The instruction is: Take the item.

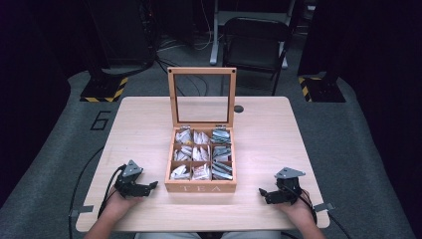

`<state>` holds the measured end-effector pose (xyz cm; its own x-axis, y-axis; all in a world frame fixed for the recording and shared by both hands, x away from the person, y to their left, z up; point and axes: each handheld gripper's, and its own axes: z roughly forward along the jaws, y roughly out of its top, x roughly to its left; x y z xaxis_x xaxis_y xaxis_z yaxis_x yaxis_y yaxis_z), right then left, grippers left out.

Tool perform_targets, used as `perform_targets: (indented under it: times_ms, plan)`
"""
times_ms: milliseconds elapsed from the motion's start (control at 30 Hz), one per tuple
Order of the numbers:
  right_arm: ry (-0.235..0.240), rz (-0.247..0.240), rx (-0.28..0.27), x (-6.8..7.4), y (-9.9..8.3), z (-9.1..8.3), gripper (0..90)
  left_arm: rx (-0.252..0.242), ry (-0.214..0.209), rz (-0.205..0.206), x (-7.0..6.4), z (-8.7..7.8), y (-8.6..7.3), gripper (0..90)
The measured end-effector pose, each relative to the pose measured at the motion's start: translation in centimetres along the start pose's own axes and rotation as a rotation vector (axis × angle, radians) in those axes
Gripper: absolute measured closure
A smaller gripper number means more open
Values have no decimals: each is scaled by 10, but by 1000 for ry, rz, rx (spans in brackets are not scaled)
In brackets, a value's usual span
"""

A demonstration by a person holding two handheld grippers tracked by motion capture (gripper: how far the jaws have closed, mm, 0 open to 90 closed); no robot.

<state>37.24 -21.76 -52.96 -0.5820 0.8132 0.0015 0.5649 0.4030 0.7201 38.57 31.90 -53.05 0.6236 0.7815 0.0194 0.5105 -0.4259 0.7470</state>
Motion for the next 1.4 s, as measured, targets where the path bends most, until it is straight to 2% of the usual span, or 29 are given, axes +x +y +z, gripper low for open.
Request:
perform_targets:
  times_ms: [200, 233, 300, 500, 667, 800, 867, 1033, 1067, 1100, 1133, 1200, 1267, 1300, 1400]
  plan:
    - [-5, 16, -3, 1, -1, -1, 30, 0, 0, 1, 0, 0, 0, 146]
    - [6, 10, -6, 1, -1, -1, 34, 0, -1, 2, 0, 0, 0, 146]
    - [-7, 11, -8, 1, -1, -1, 42, 0, -2, 4, 0, 0, 0, 146]
    - [-3, 8, -9, 2, -1, -2, 61, 1, -2, 3, 0, 0, 0, 146]
    - [22, -2, -10, 2, 0, -2, 83, 4, -7, 4, 0, -1, 0, 151]
    - [2, -6, -24, 0, -1, -3, 140, -5, -3, 3, 0, 0, 0, 154]
    - [5, 0, -22, 0, -1, -3, 148, -4, -4, 6, 0, 0, 0, 154]
    - [-23, 21, -9, 1, 2, -3, 153, 9, -17, 8, -1, -1, 0, 154]
    - [-42, 4, -3, 1, 4, -3, 192, 12, -17, 18, 0, -2, 0, 154]
    - [-42, 4, -3, 1, 4, -3, 192, 12, -17, 18, 0, -2, 0, 154]
    - [-39, 8, -5, 2, 7, -4, 235, 11, -16, 19, 0, -2, 0, 154]
    - [-29, 5, -8, 1, 8, -6, 255, 11, -16, 18, 0, -2, 0, 154]
    - [-12, 33, -36, 3, 12, -9, 292, 10, -16, 17, 0, -2, 0, 154]
    - [6, 18, -58, 5, 16, -13, 329, 12, -19, 17, -1, -2, 0, 154]
    - [7, 11, -62, 8, 20, -16, 352, 4, -13, 18, -1, -2, -1, 154]
